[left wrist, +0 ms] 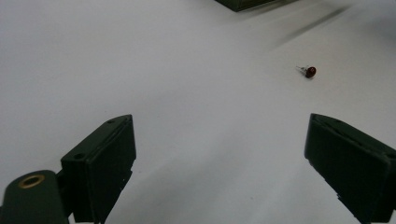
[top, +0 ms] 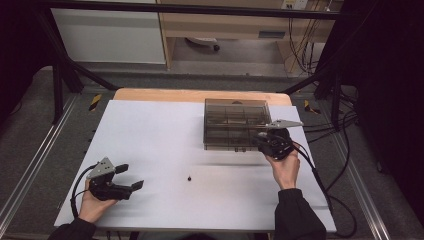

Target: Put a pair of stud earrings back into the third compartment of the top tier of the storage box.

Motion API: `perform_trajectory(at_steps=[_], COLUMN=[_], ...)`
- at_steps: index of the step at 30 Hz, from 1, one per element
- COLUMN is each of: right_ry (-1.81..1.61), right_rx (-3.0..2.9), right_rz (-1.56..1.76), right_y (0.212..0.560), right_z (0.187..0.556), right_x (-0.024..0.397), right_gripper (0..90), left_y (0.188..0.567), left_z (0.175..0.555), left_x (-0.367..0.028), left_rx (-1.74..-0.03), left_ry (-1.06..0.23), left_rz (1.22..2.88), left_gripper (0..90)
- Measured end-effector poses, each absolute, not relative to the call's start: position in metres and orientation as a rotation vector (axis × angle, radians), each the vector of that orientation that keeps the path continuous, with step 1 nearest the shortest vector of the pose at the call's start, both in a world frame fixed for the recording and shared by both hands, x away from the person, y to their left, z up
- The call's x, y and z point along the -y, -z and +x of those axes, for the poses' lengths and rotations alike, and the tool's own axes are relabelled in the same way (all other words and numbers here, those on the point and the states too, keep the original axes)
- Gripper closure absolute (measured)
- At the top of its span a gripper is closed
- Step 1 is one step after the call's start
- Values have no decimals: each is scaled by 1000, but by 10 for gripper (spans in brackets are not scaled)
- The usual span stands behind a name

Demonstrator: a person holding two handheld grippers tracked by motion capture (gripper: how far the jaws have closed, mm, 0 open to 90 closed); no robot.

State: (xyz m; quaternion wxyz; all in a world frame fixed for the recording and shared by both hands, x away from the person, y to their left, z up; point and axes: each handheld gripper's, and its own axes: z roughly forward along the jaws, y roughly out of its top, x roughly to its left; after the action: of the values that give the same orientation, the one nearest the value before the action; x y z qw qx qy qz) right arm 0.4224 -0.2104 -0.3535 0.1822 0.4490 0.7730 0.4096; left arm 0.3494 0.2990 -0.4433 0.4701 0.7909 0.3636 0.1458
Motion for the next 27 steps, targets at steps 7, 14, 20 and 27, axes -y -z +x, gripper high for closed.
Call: perform_trajectory(at_steps=[7, 14, 20, 27], right_ry=[-1085, -1053, -1034, -1098], right_rx=[-2166, -2168, -2164, -2125], right_rz=[1313, 1338, 1362, 1346], right_y=[363, 371, 375, 367], right_z=[433, 440, 444, 437], right_x=[220, 218, 218, 221], right_gripper=[794, 792, 766, 660], left_y=[443, 443, 443, 443], left_z=[349, 349, 350, 350], left_x=[-299, -299, -299, -299], left_rx=[-892, -892, -891, -893], left_ry=[-358, -358, -357, -356], left_rz=[1938, 1939, 1938, 1935], left_gripper=[91, 91, 91, 91])
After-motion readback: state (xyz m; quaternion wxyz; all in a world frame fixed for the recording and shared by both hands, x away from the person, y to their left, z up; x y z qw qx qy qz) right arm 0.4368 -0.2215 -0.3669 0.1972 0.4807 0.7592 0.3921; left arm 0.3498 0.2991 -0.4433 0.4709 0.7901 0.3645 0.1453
